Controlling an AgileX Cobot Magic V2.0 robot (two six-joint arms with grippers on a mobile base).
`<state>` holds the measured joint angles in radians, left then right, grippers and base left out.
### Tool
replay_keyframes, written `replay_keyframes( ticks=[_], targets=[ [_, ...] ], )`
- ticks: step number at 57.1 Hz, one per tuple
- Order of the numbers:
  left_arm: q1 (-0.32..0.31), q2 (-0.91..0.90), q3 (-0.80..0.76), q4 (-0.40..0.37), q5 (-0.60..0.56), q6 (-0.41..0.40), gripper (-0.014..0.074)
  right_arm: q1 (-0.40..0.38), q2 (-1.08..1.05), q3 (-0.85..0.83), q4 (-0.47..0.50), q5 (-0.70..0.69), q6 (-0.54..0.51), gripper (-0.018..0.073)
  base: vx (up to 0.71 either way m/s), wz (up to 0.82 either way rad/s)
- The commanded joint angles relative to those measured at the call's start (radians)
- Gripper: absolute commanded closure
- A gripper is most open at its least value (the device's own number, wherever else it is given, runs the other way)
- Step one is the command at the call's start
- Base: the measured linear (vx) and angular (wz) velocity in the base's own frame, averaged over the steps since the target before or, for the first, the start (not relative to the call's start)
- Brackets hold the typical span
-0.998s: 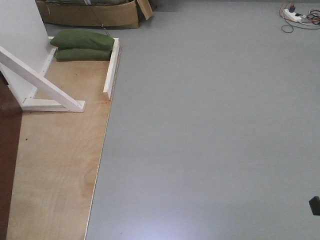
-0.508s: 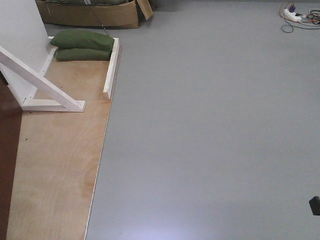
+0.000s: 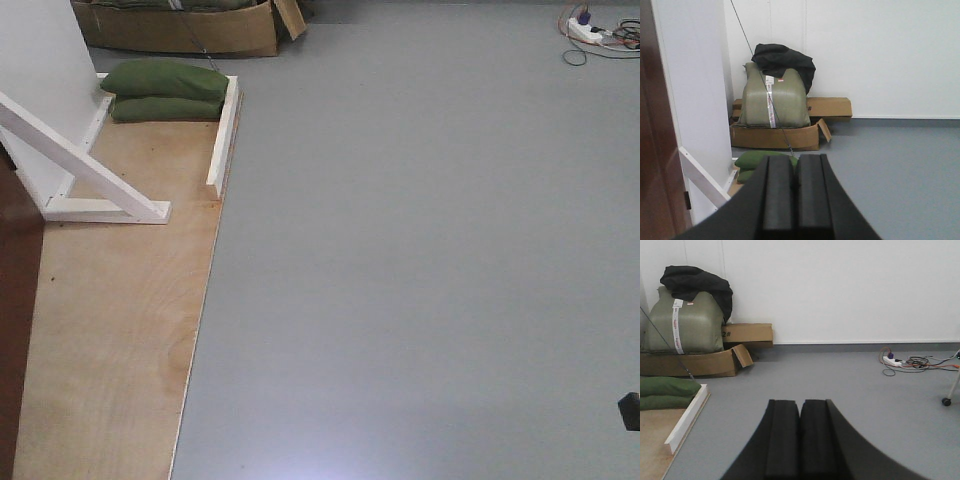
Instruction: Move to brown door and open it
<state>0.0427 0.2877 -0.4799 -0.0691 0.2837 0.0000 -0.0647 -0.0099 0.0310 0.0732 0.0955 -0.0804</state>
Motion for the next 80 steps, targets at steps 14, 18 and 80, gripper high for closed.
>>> replay_keyframes(
  ticks=[14,18,80],
  targets=[
    [0.000,0.454,-0.283,-0.064,-0.333,-0.016,0.0600,0.000,-0.012,0.005,-0.007,-0.077,-0.005,0.0559,0.00,0.00],
    [0.000,0.489,-0.288,-0.171,-0.448,-0.015,0.0600,0.000,-0.012,0.005,-0.007,-0.077,-0.005,0.0559,0.00,0.00],
    [0.669,0.765,-0.698,-1.309,-0.904,0.164,0.0600,0.000,-0.012,0.005,-0.007,-0.077,-0.005,0.0559,0.00,0.00]
  ],
)
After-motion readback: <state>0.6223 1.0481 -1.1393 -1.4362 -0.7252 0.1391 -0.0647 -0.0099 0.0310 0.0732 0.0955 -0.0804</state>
